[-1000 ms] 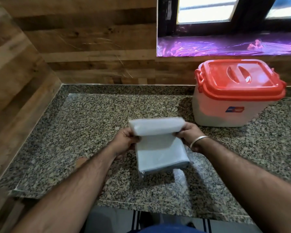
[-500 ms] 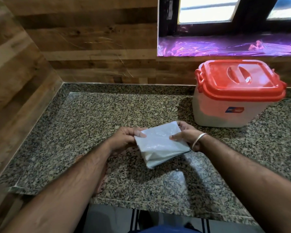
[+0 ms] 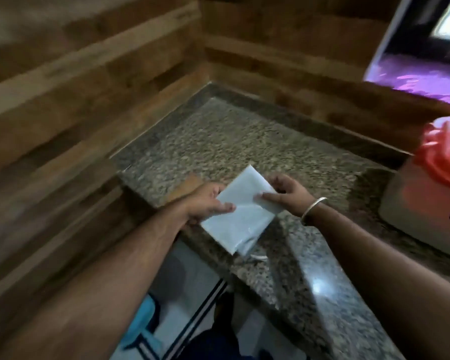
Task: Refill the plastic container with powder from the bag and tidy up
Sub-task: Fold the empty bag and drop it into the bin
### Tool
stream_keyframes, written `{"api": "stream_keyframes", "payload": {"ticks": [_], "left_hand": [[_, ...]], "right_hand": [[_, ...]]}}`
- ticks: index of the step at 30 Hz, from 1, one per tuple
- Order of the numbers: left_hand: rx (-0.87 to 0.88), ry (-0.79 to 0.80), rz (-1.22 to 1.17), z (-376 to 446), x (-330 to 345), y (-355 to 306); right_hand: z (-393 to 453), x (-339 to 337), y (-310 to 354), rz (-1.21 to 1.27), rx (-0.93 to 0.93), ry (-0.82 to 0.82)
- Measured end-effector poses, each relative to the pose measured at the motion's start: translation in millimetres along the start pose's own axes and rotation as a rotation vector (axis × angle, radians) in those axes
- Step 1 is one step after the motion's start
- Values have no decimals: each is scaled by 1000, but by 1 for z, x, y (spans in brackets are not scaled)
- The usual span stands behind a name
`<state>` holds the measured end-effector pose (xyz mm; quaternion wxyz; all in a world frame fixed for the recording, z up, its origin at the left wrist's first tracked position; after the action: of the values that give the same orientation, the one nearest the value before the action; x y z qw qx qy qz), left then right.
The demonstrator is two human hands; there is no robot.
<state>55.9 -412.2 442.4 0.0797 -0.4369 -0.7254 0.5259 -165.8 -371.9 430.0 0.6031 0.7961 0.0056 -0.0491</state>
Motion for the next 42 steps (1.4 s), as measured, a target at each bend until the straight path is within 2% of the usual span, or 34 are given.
{"api": "stream_keyframes", "payload": {"ticks": [4, 7, 11, 16, 20, 25, 28, 34, 38, 42], "left_hand": [[-147, -466, -380, -117, -46, 123], [-250, -730, -524, -214, -65, 203], [-388, -989, -630, -319, -72, 293], [-541, -1223, -723, -403, -64, 391], [-690, -1207, -818, -435, -53, 491], [-764, -1186, -887, -425, -44, 618], [-811, -1210, -863, -402, -33, 697], [-869, -1290, -857, -355, -3, 814], [-897, -1312, -868, -340, 18, 851], [-927, -1319, -804, -342, 11, 843]], "right_hand": [[10, 120, -8, 100, 105, 106], [6, 236, -20, 117, 157, 262], [-22, 374, -61, -43, 276, 464], [-52, 481, -156, -281, 452, 541], [-66, 541, -265, -456, 628, 524], [-48, 597, -417, -674, 679, 542], [-38, 623, -517, -654, 776, 494], [-16, 659, -649, -651, 826, 412], [-1, 664, -683, -617, 810, 322], [0, 661, -645, -626, 679, 312]]}}
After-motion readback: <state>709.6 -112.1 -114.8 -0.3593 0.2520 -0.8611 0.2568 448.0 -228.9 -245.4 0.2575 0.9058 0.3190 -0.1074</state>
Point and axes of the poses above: each hand's wrist, its own z-axis towards the middle knuckle, its own x-axis out of the palm, y = z × x, the point moved 8 cm from there along z, towards the middle knuckle, and after that the axes turned 8 degrees about z, right-handed, at the moved point
